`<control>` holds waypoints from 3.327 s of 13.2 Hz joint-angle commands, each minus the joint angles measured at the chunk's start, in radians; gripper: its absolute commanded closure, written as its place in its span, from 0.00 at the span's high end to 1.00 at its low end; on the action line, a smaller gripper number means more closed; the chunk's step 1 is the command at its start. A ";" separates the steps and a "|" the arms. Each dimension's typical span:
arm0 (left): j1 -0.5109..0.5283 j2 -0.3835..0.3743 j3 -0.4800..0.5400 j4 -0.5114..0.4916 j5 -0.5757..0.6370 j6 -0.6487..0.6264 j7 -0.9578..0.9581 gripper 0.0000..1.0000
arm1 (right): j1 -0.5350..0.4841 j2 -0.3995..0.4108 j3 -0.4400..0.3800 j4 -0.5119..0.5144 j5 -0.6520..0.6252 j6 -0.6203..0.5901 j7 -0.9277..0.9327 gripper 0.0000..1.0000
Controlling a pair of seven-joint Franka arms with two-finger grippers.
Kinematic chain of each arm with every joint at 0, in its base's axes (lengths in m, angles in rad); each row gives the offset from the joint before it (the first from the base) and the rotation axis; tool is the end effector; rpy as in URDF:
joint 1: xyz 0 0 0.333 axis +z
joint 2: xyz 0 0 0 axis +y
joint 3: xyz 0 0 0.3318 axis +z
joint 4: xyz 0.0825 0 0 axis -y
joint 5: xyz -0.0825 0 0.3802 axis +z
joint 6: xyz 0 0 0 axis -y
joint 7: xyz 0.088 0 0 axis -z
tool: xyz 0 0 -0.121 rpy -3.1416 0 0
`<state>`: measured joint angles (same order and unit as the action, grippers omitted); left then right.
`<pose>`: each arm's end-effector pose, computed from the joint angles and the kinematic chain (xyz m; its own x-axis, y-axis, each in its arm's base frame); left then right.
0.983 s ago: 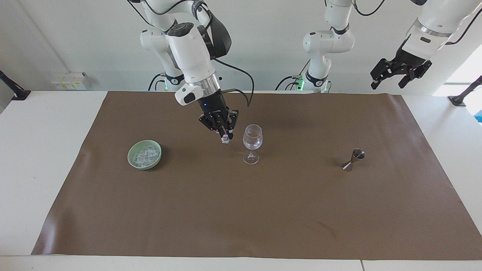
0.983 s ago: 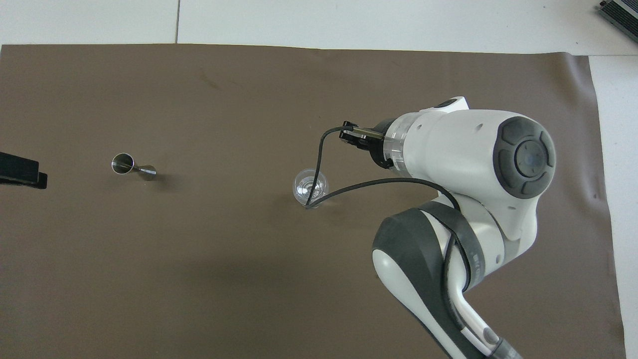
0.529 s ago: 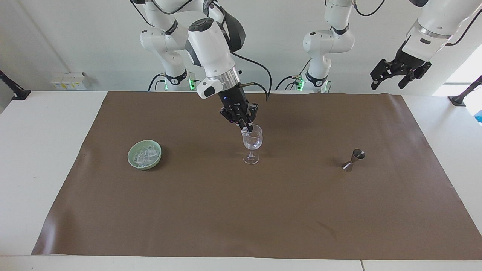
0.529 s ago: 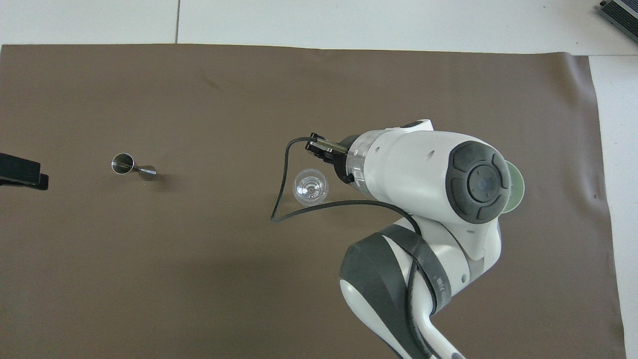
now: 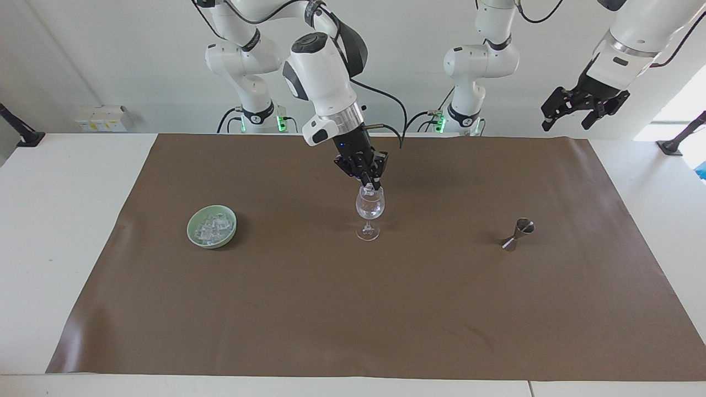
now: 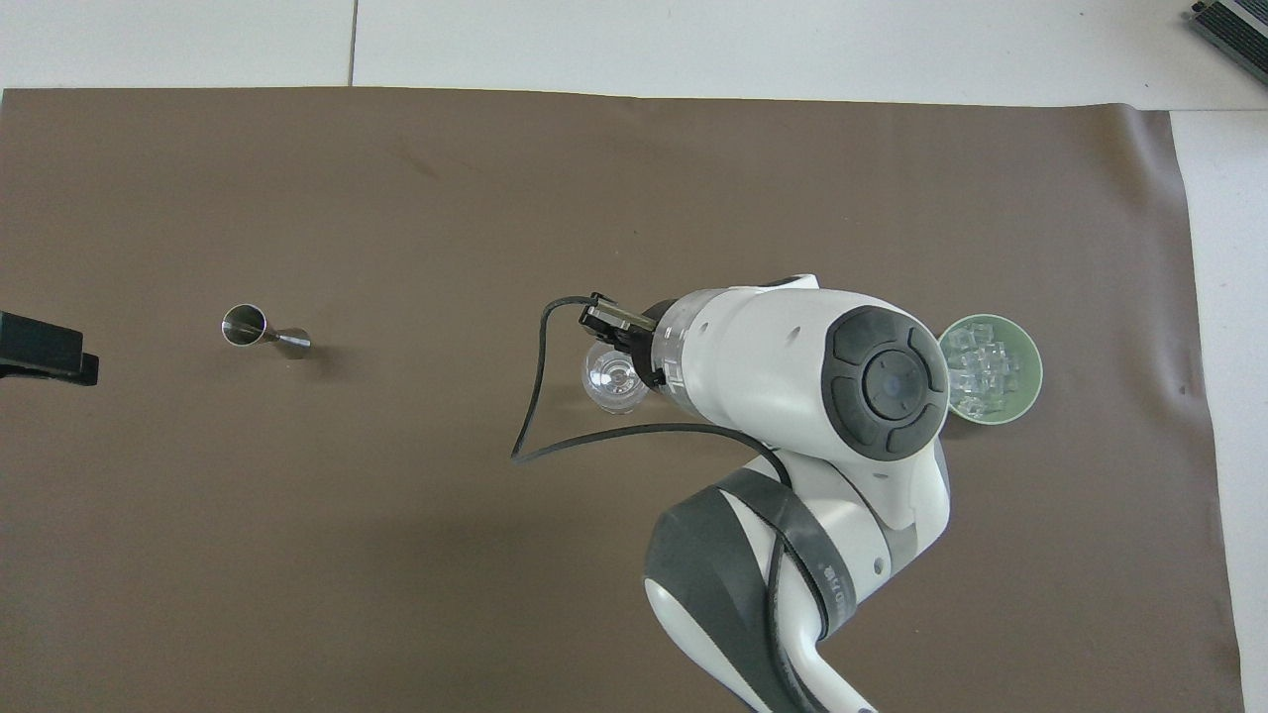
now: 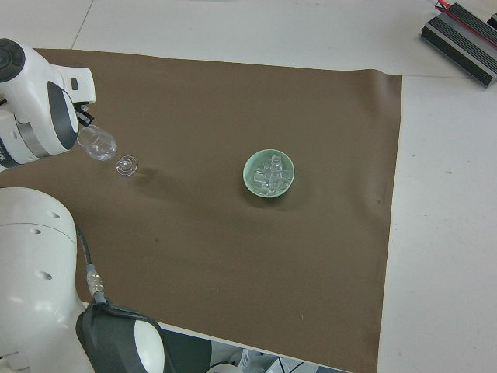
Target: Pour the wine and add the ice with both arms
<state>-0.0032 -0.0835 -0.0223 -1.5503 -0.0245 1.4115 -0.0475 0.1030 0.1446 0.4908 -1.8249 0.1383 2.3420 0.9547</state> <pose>0.5050 -0.0167 0.6664 0.9982 0.0183 -0.0563 0.0195 -0.9996 0.0199 0.5326 0.3461 0.5080 0.8917 -0.4496 0.0524 -0.3910 -0.8234 -0.4114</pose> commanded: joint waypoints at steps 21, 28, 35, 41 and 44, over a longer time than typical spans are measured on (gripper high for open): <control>0.012 -0.032 -0.005 -0.040 0.015 0.027 0.012 1.00 | -0.011 0.009 0.026 -0.039 0.092 0.014 0.010 0.00; 0.012 -0.032 -0.005 -0.040 0.015 0.027 0.012 1.00 | -0.011 0.009 0.026 -0.039 0.092 0.014 0.009 0.25; 0.012 -0.032 -0.005 -0.040 0.015 0.029 0.012 1.00 | -0.012 0.009 0.026 -0.037 0.092 0.016 0.009 0.41; 0.012 -0.032 -0.005 -0.040 0.015 0.038 0.014 1.00 | -0.017 0.009 0.025 -0.024 0.077 0.016 0.006 1.00; 0.012 -0.032 -0.005 -0.039 0.015 0.038 0.017 1.00 | -0.019 0.003 0.009 -0.007 0.046 0.014 -0.028 1.00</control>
<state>-0.0026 -0.0885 -0.0223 -1.5564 -0.0245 1.4247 -0.0474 0.0981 0.1512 0.4992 -1.8436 0.2049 2.3446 0.9505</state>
